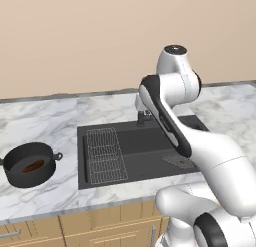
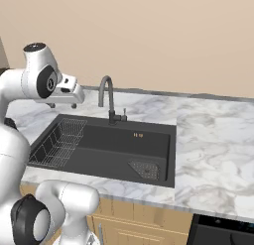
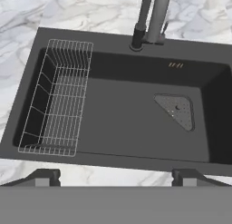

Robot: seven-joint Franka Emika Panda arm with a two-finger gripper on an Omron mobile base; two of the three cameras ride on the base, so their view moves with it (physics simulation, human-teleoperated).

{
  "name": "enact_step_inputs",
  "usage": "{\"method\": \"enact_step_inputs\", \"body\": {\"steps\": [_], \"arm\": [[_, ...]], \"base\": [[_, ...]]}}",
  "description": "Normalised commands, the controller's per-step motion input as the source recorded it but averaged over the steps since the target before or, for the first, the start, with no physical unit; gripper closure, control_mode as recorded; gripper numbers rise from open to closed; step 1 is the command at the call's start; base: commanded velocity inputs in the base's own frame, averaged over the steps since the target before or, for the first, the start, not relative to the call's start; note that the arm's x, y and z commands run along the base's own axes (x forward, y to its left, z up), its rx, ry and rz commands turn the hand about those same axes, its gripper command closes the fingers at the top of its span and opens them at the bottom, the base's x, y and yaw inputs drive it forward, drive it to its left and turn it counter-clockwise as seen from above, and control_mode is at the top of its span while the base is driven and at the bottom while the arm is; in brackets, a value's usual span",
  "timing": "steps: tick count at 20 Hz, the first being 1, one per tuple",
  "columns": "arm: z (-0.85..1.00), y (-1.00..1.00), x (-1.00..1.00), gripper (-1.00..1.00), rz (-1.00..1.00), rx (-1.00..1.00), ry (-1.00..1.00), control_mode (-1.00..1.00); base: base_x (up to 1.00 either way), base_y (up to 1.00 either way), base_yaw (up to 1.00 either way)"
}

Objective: Dump the sweet potato from the pot into the sink. Then turn on the water and wash the sweet potato. Then turn off the water and put the sweet potato back in the pot.

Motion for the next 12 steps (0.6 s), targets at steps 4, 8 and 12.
{"method": "enact_step_inputs", "body": {"steps": [4,8,12], "arm": [[-0.01,0.62,0.0,-1.0,0.0,-0.02,0.0,-1.0],[-0.04,0.64,0.0,-1.0,0.0,0.0,0.0,-1.0],[-0.1,0.66,0.0,-1.0,0.0,0.0,0.01,-1.0]], "base": [[0.0,0.0,0.0],[0.0,0.0,0.0],[0.0,0.0,0.0]]}}
